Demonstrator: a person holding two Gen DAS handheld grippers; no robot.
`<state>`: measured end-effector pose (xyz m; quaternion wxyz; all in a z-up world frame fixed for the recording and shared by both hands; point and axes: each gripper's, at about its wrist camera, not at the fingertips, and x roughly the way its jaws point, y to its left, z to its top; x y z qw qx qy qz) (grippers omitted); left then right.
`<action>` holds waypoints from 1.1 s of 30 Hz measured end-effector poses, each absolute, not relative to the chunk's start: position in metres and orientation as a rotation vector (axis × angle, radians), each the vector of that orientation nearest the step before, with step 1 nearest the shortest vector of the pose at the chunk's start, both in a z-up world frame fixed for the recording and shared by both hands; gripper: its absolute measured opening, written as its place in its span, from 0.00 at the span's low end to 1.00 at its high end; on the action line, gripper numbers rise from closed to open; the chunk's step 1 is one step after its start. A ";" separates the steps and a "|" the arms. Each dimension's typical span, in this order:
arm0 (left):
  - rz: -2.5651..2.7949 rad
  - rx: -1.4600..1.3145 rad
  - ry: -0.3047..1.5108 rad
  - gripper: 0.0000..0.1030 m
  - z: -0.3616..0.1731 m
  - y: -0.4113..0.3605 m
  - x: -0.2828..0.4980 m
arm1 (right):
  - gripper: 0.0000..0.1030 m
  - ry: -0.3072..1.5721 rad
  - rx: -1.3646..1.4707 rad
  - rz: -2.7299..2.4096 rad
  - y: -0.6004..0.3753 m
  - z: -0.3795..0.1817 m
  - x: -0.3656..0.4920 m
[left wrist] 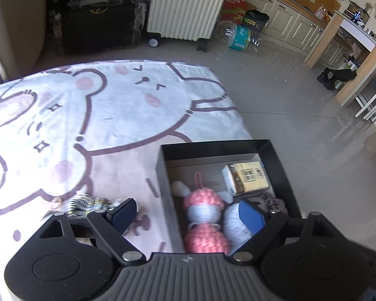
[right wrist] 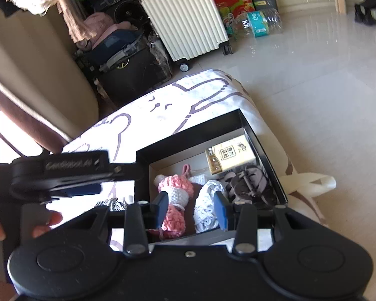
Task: Organize objects
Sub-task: 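Withdraw both open tools from the box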
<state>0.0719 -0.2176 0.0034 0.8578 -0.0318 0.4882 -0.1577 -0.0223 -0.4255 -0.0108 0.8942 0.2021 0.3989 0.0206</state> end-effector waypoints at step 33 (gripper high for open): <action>-0.263 0.052 0.899 1.00 0.037 -0.140 -0.012 | 0.88 0.791 0.138 -0.127 -0.397 0.047 -0.073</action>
